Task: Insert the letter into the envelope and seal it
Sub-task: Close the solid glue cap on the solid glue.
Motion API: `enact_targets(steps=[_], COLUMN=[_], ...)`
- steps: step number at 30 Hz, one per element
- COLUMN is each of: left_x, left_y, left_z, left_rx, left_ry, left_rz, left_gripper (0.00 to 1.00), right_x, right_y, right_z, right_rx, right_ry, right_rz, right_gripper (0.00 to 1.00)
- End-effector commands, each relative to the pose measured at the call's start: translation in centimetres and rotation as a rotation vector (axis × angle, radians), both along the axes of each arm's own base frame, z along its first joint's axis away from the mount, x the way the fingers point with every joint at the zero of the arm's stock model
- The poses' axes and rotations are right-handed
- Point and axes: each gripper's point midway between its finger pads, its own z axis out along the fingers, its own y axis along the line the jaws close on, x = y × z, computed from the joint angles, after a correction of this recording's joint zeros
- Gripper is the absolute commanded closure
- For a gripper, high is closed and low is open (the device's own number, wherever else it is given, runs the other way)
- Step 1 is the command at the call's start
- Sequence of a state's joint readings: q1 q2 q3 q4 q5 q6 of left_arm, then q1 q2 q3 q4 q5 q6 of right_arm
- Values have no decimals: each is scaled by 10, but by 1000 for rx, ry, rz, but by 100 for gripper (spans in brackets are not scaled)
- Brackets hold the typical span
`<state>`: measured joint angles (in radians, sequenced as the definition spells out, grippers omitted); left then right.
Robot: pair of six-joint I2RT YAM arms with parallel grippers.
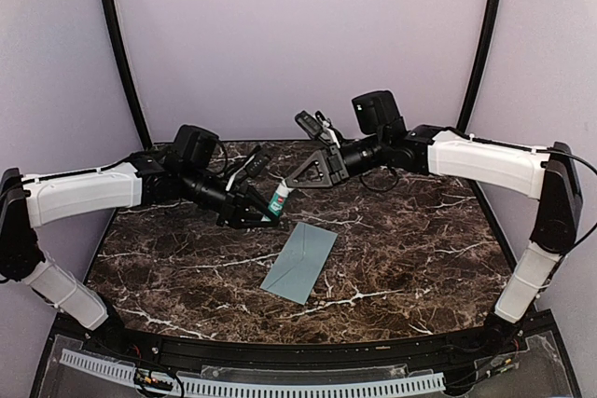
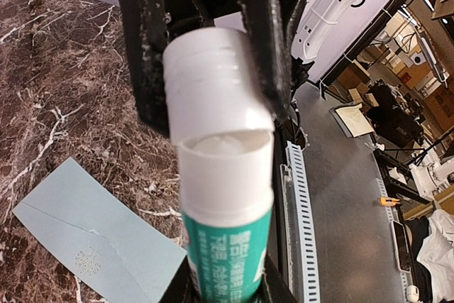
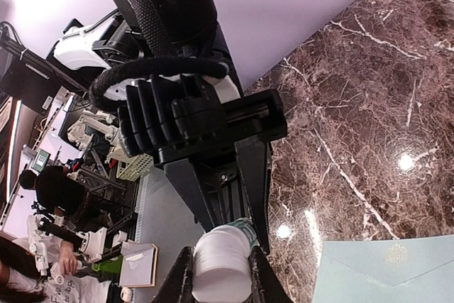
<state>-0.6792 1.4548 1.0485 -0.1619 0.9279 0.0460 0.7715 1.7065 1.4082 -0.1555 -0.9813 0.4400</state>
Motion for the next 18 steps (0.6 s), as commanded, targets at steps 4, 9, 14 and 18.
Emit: enact_targets(steps=[4, 9, 14, 18], left_x=[-1, -1, -1, 0], left_y=[-6, -6, -7, -7], left_z=[12, 10, 9, 7], left_rx=[-26, -22, -20, -15], left_ry=[-17, -9, -3, 3], left_rz=[-30, -31, -33, -32], left_gripper=[100, 100, 100, 100], right_x=[-11, -17, -21, -25], right_y=[7, 10, 11, 12], right_z=[1, 0, 0, 0], right_rx=[-18, -33, -34, -39], right_ry=[-37, -44, -38, -44], right_rz=[47, 73, 95, 109], right_gripper=[90, 90, 91, 91])
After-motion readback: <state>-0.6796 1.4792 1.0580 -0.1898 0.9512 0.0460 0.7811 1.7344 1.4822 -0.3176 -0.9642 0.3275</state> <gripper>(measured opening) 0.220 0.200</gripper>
